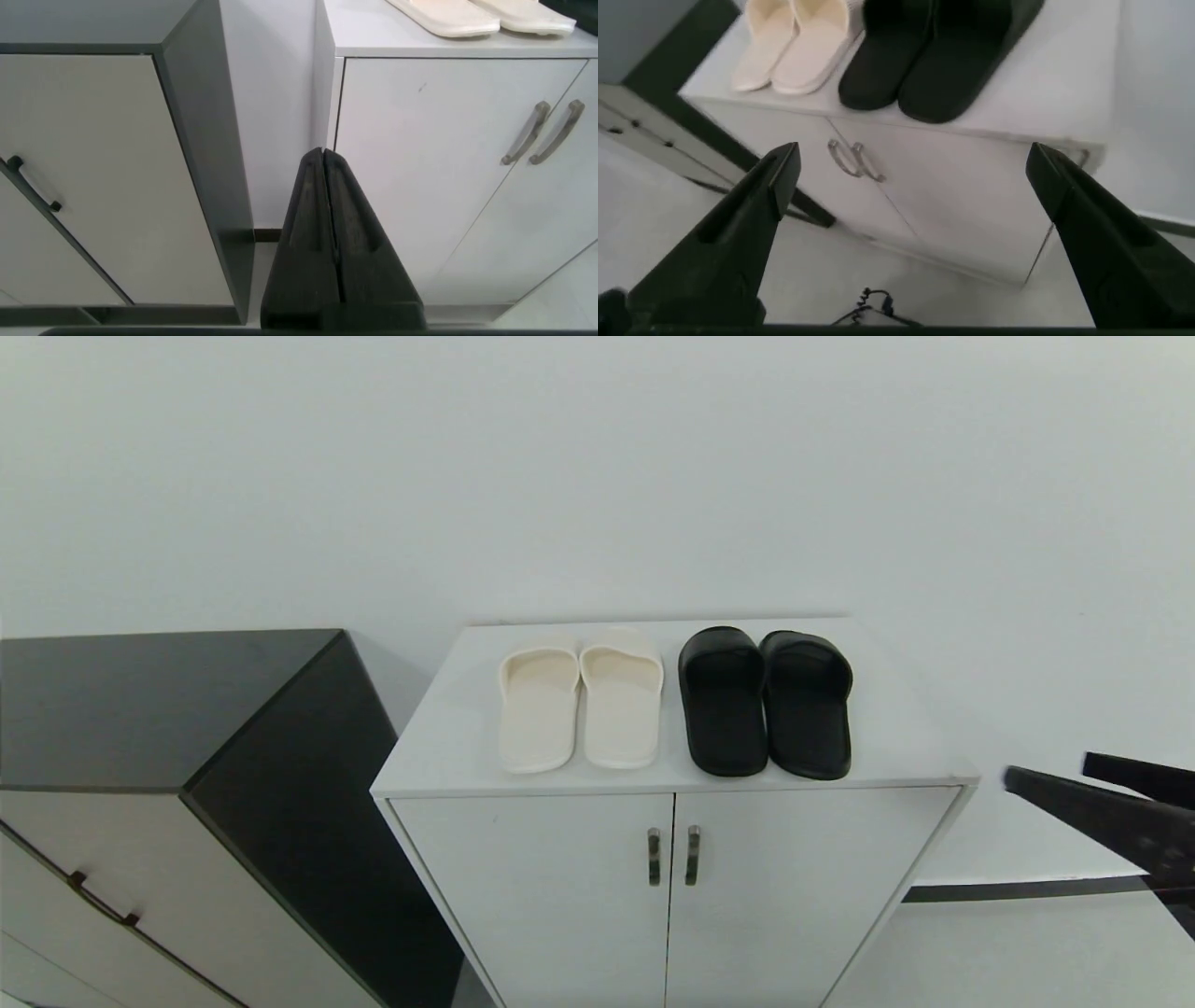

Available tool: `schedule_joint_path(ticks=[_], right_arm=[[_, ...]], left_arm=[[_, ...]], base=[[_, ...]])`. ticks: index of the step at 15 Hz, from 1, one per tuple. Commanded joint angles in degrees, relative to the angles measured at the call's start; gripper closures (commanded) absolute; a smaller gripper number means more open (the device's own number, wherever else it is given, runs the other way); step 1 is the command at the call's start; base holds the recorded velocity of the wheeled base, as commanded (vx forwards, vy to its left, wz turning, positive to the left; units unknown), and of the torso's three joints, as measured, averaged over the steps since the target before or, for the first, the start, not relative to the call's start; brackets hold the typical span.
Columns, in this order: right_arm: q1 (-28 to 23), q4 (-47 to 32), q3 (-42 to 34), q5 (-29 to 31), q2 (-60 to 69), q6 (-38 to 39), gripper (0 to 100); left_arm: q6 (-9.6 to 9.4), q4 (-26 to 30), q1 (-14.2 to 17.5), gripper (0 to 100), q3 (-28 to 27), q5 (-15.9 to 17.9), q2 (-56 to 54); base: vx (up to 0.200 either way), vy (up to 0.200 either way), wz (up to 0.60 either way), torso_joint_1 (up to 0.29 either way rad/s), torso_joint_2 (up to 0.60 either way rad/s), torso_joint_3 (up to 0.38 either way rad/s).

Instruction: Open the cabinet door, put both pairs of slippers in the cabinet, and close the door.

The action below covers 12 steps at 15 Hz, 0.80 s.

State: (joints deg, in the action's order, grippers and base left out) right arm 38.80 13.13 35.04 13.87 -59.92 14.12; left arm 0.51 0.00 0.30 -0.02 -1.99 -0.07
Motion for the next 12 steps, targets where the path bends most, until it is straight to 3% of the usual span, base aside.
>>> schedule_joint_path(ticks=[1, 7, 12], right_arm=[[7.87, 4.45, 11.90, 13.37, -21.47, 2.23, 0], [7.34, 5.77, 28.95, 24.71, -41.07, 2.32, 0], [2.59, 9.63, 35.45, 26.73, -51.18, 1.70, 0]], left_arm=[[0.02, 0.00, 0.05, 100, 0.02, -0.03, 0.07], [0.10, 0.00, 0.05, 100, -0.06, -0.03, 0.07], [0.10, 0.00, 0.05, 100, -0.06, -0.03, 0.07]], base=[[0.000, 0.000, 0.00, 0.000, 0.00, 0.000], [0.000, 0.000, 0.00, 0.000, 0.00, 0.000], [0.000, 0.000, 0.00, 0.000, 0.00, 0.000]])
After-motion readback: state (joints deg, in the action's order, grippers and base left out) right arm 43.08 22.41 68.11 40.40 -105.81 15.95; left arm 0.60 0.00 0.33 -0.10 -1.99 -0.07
